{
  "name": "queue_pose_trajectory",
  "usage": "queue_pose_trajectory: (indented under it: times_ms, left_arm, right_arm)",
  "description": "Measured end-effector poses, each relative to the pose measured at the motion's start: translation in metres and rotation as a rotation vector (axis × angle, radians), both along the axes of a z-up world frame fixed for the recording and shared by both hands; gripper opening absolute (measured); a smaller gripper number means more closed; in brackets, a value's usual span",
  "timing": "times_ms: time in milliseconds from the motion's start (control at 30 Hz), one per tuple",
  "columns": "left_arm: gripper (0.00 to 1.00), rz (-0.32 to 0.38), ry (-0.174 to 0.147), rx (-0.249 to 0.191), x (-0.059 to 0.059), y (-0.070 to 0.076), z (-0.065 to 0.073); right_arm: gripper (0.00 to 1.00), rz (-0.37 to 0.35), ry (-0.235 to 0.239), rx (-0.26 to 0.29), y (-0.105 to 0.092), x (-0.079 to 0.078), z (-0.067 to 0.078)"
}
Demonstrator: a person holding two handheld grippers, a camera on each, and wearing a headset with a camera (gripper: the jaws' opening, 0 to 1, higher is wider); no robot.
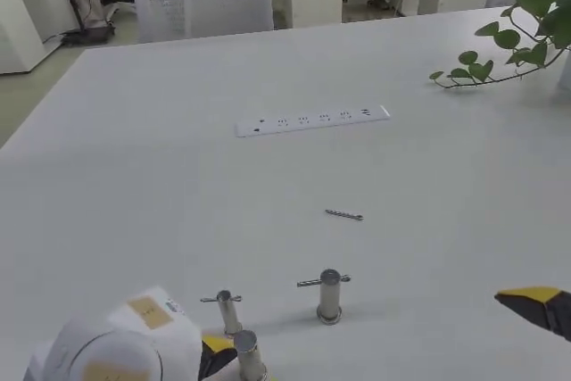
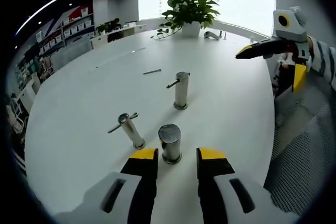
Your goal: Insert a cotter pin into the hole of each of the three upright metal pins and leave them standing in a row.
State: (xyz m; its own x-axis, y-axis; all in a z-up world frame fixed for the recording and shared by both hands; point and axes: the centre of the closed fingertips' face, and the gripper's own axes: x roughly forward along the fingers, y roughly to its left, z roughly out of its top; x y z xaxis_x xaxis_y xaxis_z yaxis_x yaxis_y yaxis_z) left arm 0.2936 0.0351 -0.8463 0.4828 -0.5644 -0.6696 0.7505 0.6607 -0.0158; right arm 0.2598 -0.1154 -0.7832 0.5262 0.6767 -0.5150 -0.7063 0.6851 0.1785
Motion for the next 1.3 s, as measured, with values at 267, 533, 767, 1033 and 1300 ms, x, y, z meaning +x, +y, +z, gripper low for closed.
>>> queue_pose_trajectory:
  times_ms: [267, 533, 767, 1033, 1300]
  left_arm:
    - [0.54, -0.025, -0.026, -0.105, -0.003, 0.000, 0.023]
    - [0.77, -0.050, -0.028, -0.133, -0.005, 0.006, 0.033]
    - [0.99, -0.073, -0.028, -0.054, -0.009, 0.014, 0.025]
    - [1.00, -0.084, 0.003, -0.065, -0.019, 0.015, 0.022]
    - [0.99, -0.092, 0.009, -0.056, -0.024, 0.016, 0.021]
  right_arm:
    - [0.99, -0.004, 0.001, 0.000, -0.001, 0.002, 0.001]
    - [0.99, -0.006, 0.005, -0.019, -0.008, 0.003, -0.001]
    - [0.99, -0.011, -0.002, -0.035, -0.016, 0.010, 0.002]
    - [0.99, -0.011, -0.022, -0.064, -0.023, 0.018, 0.009]
    - [0.99, 0.015, -0.051, -0.103, -0.031, 0.034, 0.017]
